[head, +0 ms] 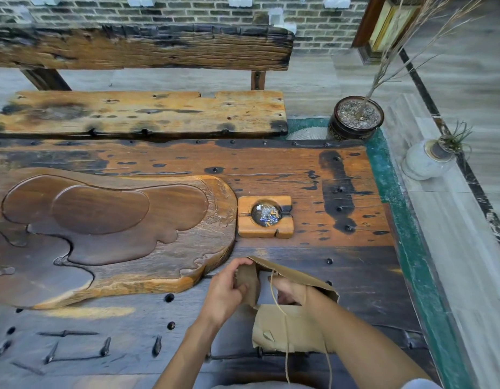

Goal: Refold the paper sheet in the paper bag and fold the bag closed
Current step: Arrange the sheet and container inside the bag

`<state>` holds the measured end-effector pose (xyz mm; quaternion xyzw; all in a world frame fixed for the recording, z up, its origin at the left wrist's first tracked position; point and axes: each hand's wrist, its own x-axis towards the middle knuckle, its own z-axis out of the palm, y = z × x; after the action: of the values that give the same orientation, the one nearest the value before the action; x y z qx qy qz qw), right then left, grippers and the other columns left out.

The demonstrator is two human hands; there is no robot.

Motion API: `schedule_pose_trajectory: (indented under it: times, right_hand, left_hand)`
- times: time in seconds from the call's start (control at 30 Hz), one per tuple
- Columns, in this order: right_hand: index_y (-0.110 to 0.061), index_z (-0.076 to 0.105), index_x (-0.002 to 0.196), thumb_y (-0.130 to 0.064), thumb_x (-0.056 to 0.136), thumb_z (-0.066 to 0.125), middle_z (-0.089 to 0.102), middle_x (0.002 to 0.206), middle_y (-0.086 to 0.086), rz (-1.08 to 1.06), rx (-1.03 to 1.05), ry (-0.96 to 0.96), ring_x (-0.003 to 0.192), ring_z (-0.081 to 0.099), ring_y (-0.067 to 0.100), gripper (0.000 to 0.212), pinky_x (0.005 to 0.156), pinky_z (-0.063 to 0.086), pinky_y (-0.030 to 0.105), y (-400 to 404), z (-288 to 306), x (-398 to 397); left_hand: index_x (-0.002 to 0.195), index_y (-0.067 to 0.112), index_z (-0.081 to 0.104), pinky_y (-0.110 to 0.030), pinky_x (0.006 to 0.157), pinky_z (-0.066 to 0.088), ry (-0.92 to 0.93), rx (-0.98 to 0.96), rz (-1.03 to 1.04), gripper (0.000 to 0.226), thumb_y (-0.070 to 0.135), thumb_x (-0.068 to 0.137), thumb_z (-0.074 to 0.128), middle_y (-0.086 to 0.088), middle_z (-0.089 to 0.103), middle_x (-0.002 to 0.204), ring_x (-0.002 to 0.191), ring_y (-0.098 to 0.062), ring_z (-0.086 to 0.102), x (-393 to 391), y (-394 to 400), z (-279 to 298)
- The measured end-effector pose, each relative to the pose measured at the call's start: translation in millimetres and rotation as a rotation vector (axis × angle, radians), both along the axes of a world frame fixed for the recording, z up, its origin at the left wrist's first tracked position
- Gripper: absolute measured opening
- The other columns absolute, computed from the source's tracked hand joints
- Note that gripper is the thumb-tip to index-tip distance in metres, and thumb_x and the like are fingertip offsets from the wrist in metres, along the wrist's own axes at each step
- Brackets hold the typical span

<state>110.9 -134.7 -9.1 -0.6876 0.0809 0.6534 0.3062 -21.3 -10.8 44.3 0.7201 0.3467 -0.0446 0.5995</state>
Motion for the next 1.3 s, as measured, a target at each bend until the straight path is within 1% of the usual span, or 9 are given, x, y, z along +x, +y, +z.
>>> schedule_pose_trajectory:
  times: [0.27,0.37,0.47,0.57,0.67,0.9,1.07,1.2,1.3]
  right_hand:
    - [-0.006,0.057,0.103,-0.053,0.098,0.037,0.066,0.111,0.016,0.241,-0.135,-0.132,0.096,0.066,0.022,0.051,0.09,0.053,0.031,-15,-7,21]
    - [-0.016,0.052,0.086,-0.056,0.097,0.033,0.062,0.08,-0.001,0.38,-0.16,-0.152,0.064,0.059,0.007,0.046,0.063,0.047,0.019,-25,0,25]
    - [-0.019,0.051,0.085,-0.056,0.097,0.035,0.064,0.089,-0.004,0.517,-0.195,-0.213,0.06,0.055,0.004,0.043,0.054,0.036,0.02,-29,23,24]
    - [-0.019,0.056,0.114,-0.054,0.096,0.041,0.066,0.107,0.002,0.563,-0.179,-0.28,0.087,0.06,0.014,0.042,0.075,0.045,0.027,-34,31,24]
    - [-0.022,0.054,0.119,-0.041,0.092,0.055,0.061,0.098,-0.001,0.553,-0.221,-0.296,0.078,0.061,0.013,0.033,0.083,0.05,0.034,-46,27,26]
    - [-0.027,0.011,0.155,-0.035,0.067,0.085,0.028,0.157,0.0,0.874,-0.267,-0.381,0.142,0.033,0.027,0.115,0.116,0.032,0.038,-59,31,29]
    - [-0.035,-0.005,0.154,-0.045,0.066,0.082,0.003,0.164,0.006,1.078,-0.34,-0.429,0.15,0.007,0.033,0.124,0.121,0.018,0.047,-64,29,28]
    - [-0.026,0.019,0.153,-0.042,0.068,0.081,0.027,0.159,0.001,0.948,-0.321,-0.383,0.141,0.036,0.026,0.107,0.115,0.035,0.038,-59,24,33]
    - [-0.013,0.043,0.143,-0.044,0.068,0.081,0.054,0.136,0.002,0.761,-0.31,-0.443,0.111,0.054,0.02,0.089,0.086,0.05,0.027,-54,17,35]
  left_hand:
    - [0.105,0.05,0.058,-0.031,0.053,0.043,-0.009,0.009,-0.06,0.063,-0.008,0.08,0.055,-0.028,0.062,0.078,0.059,-0.023,0.052,6,-3,5]
    - [0.103,0.049,0.056,-0.026,0.05,0.042,-0.01,0.029,-0.097,0.064,-0.012,0.082,0.055,-0.013,0.059,0.073,0.056,-0.019,0.049,8,-5,7]
    - [0.108,0.043,0.056,-0.023,0.049,0.042,-0.02,0.037,-0.108,0.061,-0.012,0.082,0.055,-0.015,0.063,0.077,0.055,-0.017,0.051,10,-6,7]
    - [0.114,0.033,0.058,-0.014,0.045,0.041,-0.018,0.033,-0.097,0.056,-0.015,0.084,0.054,-0.003,0.063,0.082,0.055,-0.011,0.054,10,-6,10]
    - [0.112,0.037,0.056,-0.012,0.046,0.043,-0.022,0.024,-0.09,0.058,-0.014,0.086,0.054,-0.004,0.066,0.092,0.063,-0.015,0.061,10,-6,14]
    - [0.116,0.037,0.056,-0.015,0.045,0.042,-0.005,0.018,-0.078,0.063,-0.016,0.083,0.051,-0.01,0.07,0.095,0.064,-0.018,0.061,8,-6,19]
    - [0.122,0.032,0.055,-0.012,0.043,0.04,0.0,0.031,-0.099,0.062,-0.017,0.084,0.05,-0.005,0.063,0.087,0.049,-0.002,0.054,7,-8,22]
    - [0.123,0.031,0.054,-0.008,0.042,0.036,-0.006,0.048,-0.118,0.06,-0.017,0.086,0.05,0.0,0.05,0.079,0.039,0.004,0.049,10,-12,28]
    - [0.125,0.03,0.055,-0.01,0.043,0.037,-0.007,0.057,-0.118,0.063,-0.017,0.083,0.05,-0.001,0.052,0.08,0.039,0.002,0.047,12,-12,30]
